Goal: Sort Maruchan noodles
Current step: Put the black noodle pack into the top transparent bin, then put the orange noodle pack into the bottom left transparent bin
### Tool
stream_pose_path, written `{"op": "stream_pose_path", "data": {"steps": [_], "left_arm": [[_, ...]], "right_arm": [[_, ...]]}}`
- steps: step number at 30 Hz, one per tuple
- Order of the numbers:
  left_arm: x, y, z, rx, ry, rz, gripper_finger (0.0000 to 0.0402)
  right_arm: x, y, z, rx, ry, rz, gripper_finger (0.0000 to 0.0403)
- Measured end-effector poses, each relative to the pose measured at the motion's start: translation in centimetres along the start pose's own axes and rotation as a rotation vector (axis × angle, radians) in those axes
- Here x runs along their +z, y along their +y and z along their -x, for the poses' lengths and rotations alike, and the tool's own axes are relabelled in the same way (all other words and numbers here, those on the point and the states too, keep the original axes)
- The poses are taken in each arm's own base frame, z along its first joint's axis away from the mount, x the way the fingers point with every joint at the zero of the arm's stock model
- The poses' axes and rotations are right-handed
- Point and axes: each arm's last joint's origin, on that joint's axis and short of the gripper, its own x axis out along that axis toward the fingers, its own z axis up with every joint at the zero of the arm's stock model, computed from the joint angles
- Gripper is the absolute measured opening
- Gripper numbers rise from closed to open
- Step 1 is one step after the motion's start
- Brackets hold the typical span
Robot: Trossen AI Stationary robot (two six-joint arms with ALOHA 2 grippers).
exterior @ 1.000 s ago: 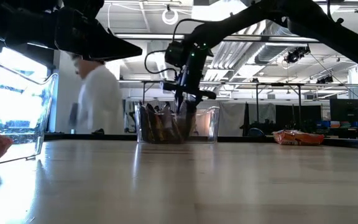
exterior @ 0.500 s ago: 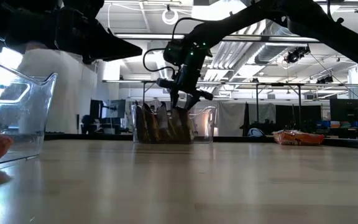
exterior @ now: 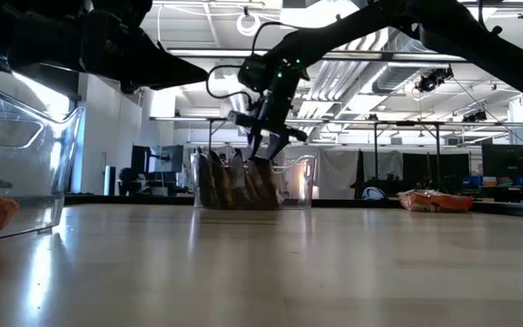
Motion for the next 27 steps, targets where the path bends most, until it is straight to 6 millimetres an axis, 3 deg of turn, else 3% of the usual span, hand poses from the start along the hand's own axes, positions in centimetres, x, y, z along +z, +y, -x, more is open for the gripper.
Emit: {"op": "stream_pose_path", "data": {"steps": [6, 10, 14, 20, 27], "left_arm": [[0.0, 0.0, 0.0, 0.003, 0.001, -0.001, 0.0069], [0.0, 0.0, 0.0, 0.003, 0.001, -0.001, 0.0069], [0.0, 0.0, 0.0, 0.002, 0.001, -0.002, 0.0069], [0.0, 0.0, 0.0, 0.003, 0.001, -0.001, 0.0069], [0.0, 0.0, 0.0, 0.011, 0.002, 0.006, 0.0069]], "right_arm": [[0.0, 1.7, 2.7, -0.067, -0.026, 0.202, 0.0134], [-1.3, 3.7, 3.2, -0.102, -0.031, 0.37, 0.0071], [-1.3, 4.5, 3.6, -0.149, -0.096, 0.42, 0.0008], [-1.8, 6.4, 7.1, -0.178, -0.203, 0.492, 0.0009], [-2.0, 7.0, 11.7, -0.184, -0.309, 0.483, 0.0001]]}}
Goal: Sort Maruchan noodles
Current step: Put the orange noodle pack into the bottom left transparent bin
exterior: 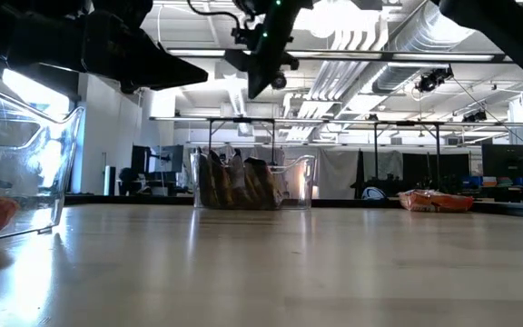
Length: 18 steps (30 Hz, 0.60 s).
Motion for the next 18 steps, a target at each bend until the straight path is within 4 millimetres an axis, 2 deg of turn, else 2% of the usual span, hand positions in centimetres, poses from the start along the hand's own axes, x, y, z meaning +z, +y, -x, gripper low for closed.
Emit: {"op": "stream_pose_path", "data": {"steps": [3, 7, 9, 12, 14, 16, 18], "left_arm": [[0.0, 0.0, 0.0, 0.001, -0.004, -0.006, 0.0069], [0.1, 0.0, 0.0, 0.002, -0.006, -0.014, 0.0069], [0.0, 0.0, 0.0, 0.0, 0.001, -0.016, 0.0069], [0.0, 0.0, 0.0, 0.001, 0.001, -0.016, 0.0069], [0.0, 0.0, 0.0, 0.002, 0.001, -0.022, 0.0069], [0.0, 0.0, 0.0, 0.004, 0.001, -0.032, 0.0069], [0.1, 0.1, 0.0, 0.012, -0.004, -0.031, 0.0069]], "right_arm": [[-0.1, 1.6, -0.3, -0.005, -0.045, 0.01, 0.0001], [-1.7, 3.9, -3.4, 0.011, -0.151, 0.006, 0.0], [-2.7, 4.2, -4.8, 0.021, -0.198, -0.017, 0.0], [-4.5, 3.6, -5.4, 0.041, -0.23, -0.055, 0.0], [-6.5, 2.5, -5.3, 0.028, -0.206, -0.076, 0.0], [-8.3, 1.1, -4.4, 0.005, -0.203, -0.106, 0.0], [-10.1, -0.6, -2.6, -0.058, -0.192, -0.118, 0.0]]}}
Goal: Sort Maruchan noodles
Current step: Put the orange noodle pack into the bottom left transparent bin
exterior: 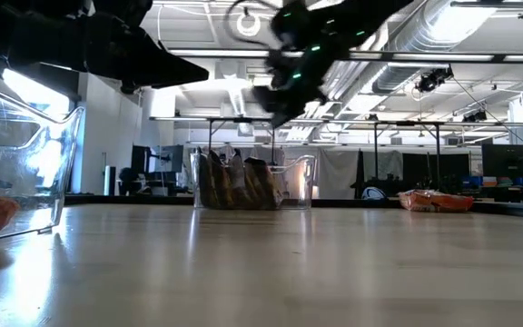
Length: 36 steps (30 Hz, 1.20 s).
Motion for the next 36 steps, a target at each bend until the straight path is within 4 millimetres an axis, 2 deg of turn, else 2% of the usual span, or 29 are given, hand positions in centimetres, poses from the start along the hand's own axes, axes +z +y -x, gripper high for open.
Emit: {"op": "stream_pose_path", "data": {"steps": [4, 6, 8, 13, 16, 18, 22, 25, 30, 32, 36], "left_arm": [[0.0, 0.0, 0.0, 0.007, -0.001, 0.002, 0.0069], [0.0, 0.0, 0.0, 0.008, -0.003, 0.008, 0.0069], [0.1, 0.0, 0.0, 0.007, -0.001, 0.008, 0.0069], [0.5, 0.1, -0.2, 0.01, -0.014, 0.033, 0.0069], [0.5, 0.1, -0.2, 0.01, -0.014, 0.038, 0.0069], [0.5, 0.1, -0.2, 0.009, -0.013, 0.038, 0.0069], [0.5, 0.1, -0.2, 0.01, -0.014, 0.039, 0.0069], [0.5, 0.1, -0.2, 0.01, -0.014, 0.038, 0.0069], [0.5, 0.1, -0.2, 0.009, -0.013, 0.038, 0.0069], [0.5, 0.1, -0.2, 0.008, -0.009, 0.037, 0.0069], [0.5, 0.1, -0.2, 0.008, -0.008, 0.034, 0.0069]], "right_arm": [[-3.5, -4.3, 4.6, -0.15, 0.089, -0.091, 0.0], [-5.7, -6.3, 6.4, -0.181, 0.134, -0.227, 0.0], [-8.4, -7.4, 7.7, -0.214, 0.139, -0.341, 0.0], [-16.1, -7.6, 8.9, -0.284, 0.082, -0.534, 0.0], [-19.0, -7.1, 9.0, -0.27, 0.02, -0.606, 0.0], [-19.9, -6.9, 9.1, -0.264, 0.003, -0.626, 0.0], [-19.4, -6.9, 9.2, -0.26, 0.036, -0.577, 0.0], [-16.5, -7.7, 9.3, -0.215, 0.174, -0.542, 0.0], [-11.3, -11.7, 9.2, -0.301, 0.472, -0.546, 0.0], [-9.5, -13.4, 8.4, -0.347, 0.551, -0.495, 0.0], [-7.8, -15.3, 5.1, -0.348, 0.754, -0.383, 0.0]]}}
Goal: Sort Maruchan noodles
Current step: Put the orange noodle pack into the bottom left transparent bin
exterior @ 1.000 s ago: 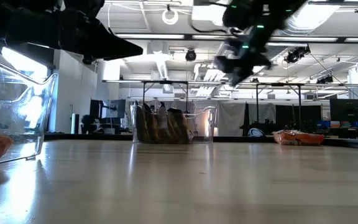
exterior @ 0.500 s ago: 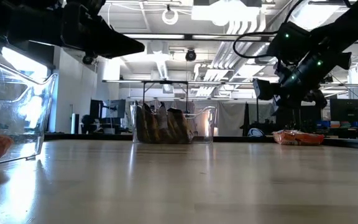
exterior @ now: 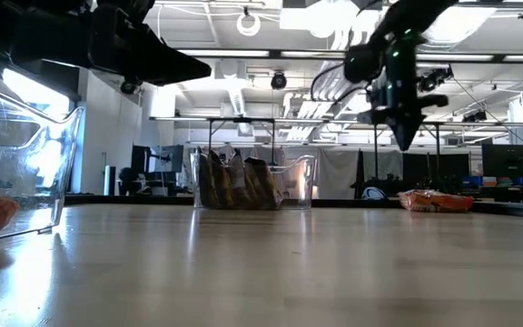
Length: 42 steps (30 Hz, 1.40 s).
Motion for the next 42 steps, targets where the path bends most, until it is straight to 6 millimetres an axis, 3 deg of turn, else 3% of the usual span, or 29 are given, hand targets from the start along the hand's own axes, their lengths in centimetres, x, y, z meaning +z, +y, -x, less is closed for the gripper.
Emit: {"op": "stream_pose_path", "data": {"steps": [4, 10, 17, 30, 42], "left_arm": [[0.0, 0.0, 0.0, 0.0, 0.002, -0.004, 0.0069], [-0.1, 0.0, 0.0, -0.003, 0.014, -0.011, 0.0069], [-0.1, 0.0, 0.0, -0.003, 0.014, -0.019, 0.0069], [-0.1, 0.0, 0.0, -0.004, 0.015, -0.018, 0.0069], [-0.2, 0.0, 0.0, -0.004, 0.016, -0.018, 0.0069]], "right_arm": [[2.5, 0.8, -3.1, -0.105, 0.172, 0.096, 0.0], [4.7, 0.1, -6.7, -0.227, 0.329, 0.109, 0.0], [5.8, -1.2, -8.0, -0.098, 0.385, -0.005, 0.0], [6.9, -3.4, -9.5, -0.07, 0.389, -0.157, 0.0], [7.6, -5.2, -10.5, 0.053, 0.432, -0.204, 0.0]]}}
